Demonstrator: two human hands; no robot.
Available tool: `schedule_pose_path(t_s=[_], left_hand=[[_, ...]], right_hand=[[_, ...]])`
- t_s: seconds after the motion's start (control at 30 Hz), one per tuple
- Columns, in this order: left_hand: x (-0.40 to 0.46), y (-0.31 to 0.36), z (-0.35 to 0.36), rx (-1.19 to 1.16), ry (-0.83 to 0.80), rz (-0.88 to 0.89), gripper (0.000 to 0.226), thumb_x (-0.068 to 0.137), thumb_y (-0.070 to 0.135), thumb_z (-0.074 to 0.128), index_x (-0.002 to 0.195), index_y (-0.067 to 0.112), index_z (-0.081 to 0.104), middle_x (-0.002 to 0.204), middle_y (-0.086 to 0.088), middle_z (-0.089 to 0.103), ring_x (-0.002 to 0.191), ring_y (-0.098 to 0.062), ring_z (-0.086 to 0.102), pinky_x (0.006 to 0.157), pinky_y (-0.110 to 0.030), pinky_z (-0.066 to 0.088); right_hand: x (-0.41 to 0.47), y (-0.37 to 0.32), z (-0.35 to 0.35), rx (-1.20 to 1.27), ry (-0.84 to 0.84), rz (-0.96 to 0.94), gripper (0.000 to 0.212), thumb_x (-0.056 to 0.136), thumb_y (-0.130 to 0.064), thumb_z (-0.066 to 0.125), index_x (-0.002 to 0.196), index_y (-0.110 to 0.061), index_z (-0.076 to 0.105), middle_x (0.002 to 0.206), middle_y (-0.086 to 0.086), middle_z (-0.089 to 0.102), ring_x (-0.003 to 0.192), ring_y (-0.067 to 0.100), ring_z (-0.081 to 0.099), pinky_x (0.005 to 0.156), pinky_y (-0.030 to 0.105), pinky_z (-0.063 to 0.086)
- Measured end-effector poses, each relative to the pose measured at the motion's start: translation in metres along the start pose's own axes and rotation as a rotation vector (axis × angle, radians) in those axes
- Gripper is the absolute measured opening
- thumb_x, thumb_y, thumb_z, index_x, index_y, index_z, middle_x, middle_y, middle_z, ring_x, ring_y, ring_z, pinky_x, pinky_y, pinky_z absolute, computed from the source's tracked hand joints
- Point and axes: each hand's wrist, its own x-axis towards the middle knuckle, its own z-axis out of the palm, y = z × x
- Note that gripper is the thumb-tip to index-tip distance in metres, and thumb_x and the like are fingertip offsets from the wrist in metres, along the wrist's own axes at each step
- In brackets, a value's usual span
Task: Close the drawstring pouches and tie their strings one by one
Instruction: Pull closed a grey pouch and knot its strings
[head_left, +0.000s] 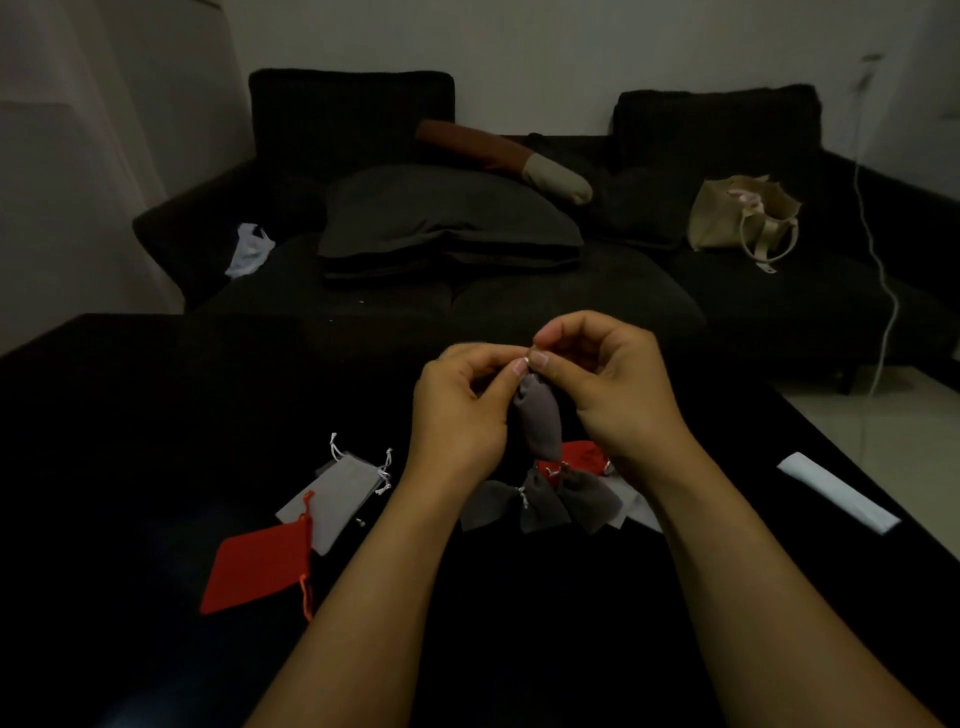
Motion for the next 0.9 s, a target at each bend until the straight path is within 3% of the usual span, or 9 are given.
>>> schedule_pose_path(t_s=[0.1, 0.23, 0.57, 0.9], left_hand=[[0.002, -0.004, -0.001, 0.043, 0.011, 0.011, 0.015, 0.091, 0.014, 0.067, 0.098, 0.023, 0.077, 0.101, 0.002, 0.072, 0.094, -0.009, 0.070, 0.082, -0.025, 0.056], [0.002, -0.002, -0.001, 0.010, 0.002, -0.007, 0.015, 0.092, 0.010, 0.066, 0.099, 0.014, 0.078, 0.091, 0.003, 0.076, 0.089, -0.007, 0.072, 0.078, -0.021, 0.056], [0.001, 0.003, -0.005, -0.139, -0.037, -0.050, 0.021, 0.092, 0.005, 0.064, 0.094, 0.023, 0.076, 0.091, 0.005, 0.076, 0.089, -0.006, 0.072, 0.076, -0.017, 0.054], [-0.002, 0.008, -0.007, -0.271, -0.014, -0.183, 0.022, 0.086, -0.001, 0.070, 0.100, 0.015, 0.071, 0.090, -0.005, 0.077, 0.086, -0.011, 0.074, 0.073, -0.017, 0.054]], right_hand=[[0.001, 0.003, 0.002, 0.048, 0.010, 0.021, 0.016, 0.085, 0.005, 0.069, 0.092, -0.008, 0.067, 0.086, 0.003, 0.070, 0.079, 0.007, 0.067, 0.076, 0.020, 0.056], [0.001, 0.008, 0.006, 0.046, 0.025, 0.016, 0.020, 0.085, 0.004, 0.068, 0.089, -0.015, 0.066, 0.085, 0.000, 0.070, 0.080, 0.006, 0.068, 0.077, 0.020, 0.056], [-0.001, 0.006, 0.009, 0.129, 0.034, 0.023, 0.015, 0.086, 0.006, 0.066, 0.094, -0.006, 0.064, 0.087, 0.003, 0.068, 0.078, 0.004, 0.067, 0.075, 0.018, 0.056], [0.000, 0.008, 0.008, 0.037, 0.026, -0.013, 0.016, 0.085, 0.005, 0.068, 0.087, -0.010, 0.065, 0.081, 0.003, 0.069, 0.077, 0.007, 0.067, 0.072, 0.019, 0.055]])
